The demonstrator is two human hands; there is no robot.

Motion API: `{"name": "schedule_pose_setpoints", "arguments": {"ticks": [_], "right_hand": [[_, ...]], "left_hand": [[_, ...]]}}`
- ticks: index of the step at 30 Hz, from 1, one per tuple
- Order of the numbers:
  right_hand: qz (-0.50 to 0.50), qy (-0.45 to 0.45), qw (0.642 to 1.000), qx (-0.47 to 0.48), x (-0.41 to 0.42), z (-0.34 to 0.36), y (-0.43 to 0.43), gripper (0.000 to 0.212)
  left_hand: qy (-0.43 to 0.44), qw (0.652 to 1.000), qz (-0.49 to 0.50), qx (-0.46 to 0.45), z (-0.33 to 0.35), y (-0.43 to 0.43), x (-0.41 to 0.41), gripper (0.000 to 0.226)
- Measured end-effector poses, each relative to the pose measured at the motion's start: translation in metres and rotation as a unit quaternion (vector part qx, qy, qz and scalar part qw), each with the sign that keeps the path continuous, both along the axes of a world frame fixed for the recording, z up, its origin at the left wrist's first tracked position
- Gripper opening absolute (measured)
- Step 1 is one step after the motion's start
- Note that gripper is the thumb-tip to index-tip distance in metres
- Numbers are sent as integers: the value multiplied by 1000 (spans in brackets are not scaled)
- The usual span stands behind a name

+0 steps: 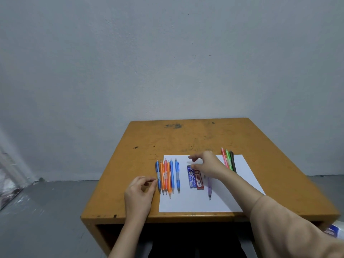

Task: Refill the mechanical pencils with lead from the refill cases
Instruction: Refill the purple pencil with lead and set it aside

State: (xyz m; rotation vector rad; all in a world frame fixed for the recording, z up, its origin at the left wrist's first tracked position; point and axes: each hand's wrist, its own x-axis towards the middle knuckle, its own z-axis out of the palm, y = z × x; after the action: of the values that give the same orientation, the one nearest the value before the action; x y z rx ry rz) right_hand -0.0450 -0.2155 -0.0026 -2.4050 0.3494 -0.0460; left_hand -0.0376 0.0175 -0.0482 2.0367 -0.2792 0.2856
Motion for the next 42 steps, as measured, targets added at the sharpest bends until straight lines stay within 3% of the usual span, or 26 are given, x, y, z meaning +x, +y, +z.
{"name": "schedule_pose_setpoints", "arguments": {"ticks": [11, 22, 33, 37, 42], "right_hand": [[-119, -131, 979, 106, -33, 6, -8, 27], [-182, -81, 980, 31, -55, -18, 4, 53], [-207, -31, 978, 13, -56, -20, 6, 52], [-208, -20, 978, -6, -56, -19, 6, 38], [-221, -35, 974, 32, -58, -13, 6, 51]], "left_hand": [[5, 1000, -1, 14, -2, 0, 1, 12], [1, 1000, 5, 8, -3, -1, 1, 8], [4, 1000, 0, 17, -3, -2, 1, 10], [4, 1000, -5, 26, -3, -3, 2, 9], [19, 999, -11, 26, -2, -4, 3, 9]]}}
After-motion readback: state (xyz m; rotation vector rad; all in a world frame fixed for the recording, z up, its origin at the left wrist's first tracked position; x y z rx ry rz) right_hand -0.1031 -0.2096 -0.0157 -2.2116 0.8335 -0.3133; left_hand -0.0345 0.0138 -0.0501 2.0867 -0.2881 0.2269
